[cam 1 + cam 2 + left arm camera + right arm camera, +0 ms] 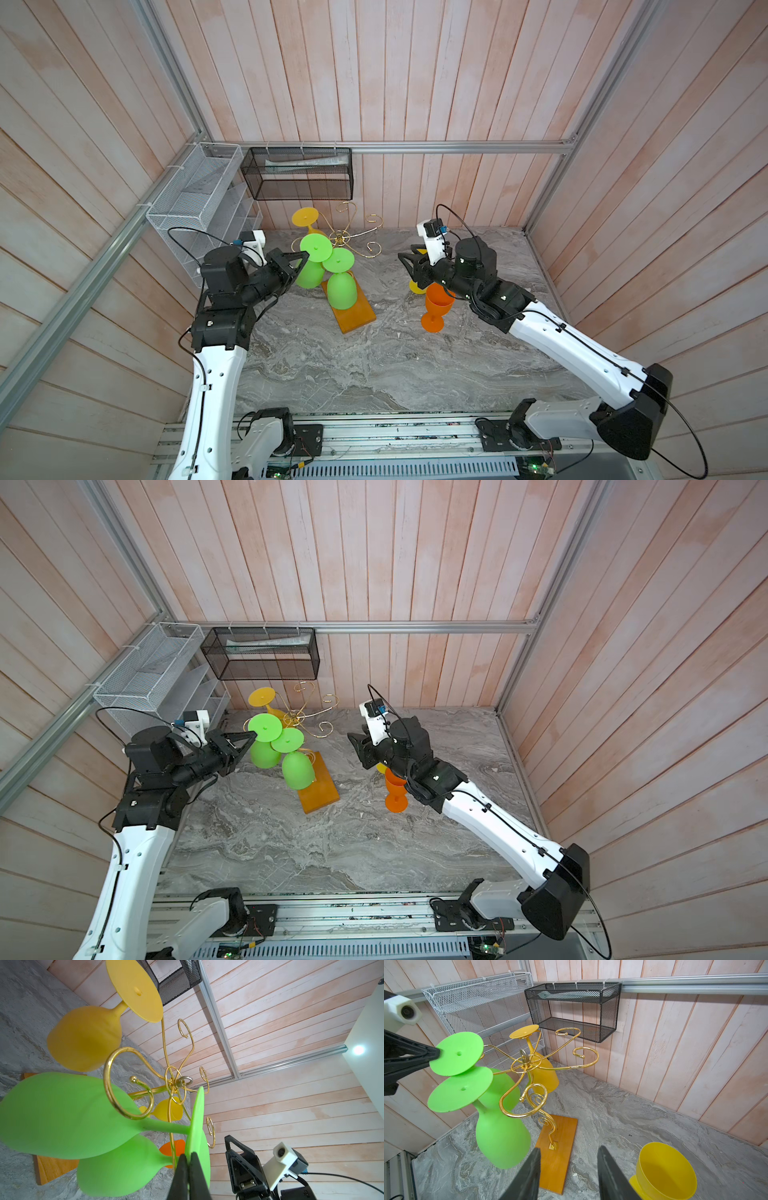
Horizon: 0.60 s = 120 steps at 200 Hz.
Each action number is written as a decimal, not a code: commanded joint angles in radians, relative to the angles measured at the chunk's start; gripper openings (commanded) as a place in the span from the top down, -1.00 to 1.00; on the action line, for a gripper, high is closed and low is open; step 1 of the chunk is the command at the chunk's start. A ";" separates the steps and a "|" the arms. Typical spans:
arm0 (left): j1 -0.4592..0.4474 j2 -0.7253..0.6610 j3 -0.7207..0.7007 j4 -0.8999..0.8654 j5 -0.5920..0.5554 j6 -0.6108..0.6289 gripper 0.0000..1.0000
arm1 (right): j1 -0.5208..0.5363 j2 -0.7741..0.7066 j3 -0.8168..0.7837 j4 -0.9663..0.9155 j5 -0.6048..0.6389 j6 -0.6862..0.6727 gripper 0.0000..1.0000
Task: Take the wine glass off the wine glass rack
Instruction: Pick up the wine glass from the wine glass rack.
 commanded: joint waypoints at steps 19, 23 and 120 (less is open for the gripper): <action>0.035 -0.057 -0.026 -0.063 0.010 0.039 1.00 | 0.008 -0.020 -0.007 -0.009 0.011 -0.001 0.13; 0.036 -0.061 -0.026 -0.070 0.011 0.041 1.00 | 0.009 -0.020 -0.008 -0.009 0.011 -0.001 0.13; 0.043 -0.174 -0.085 -0.179 -0.005 0.082 1.00 | 0.008 -0.040 -0.027 -0.009 0.009 0.015 0.13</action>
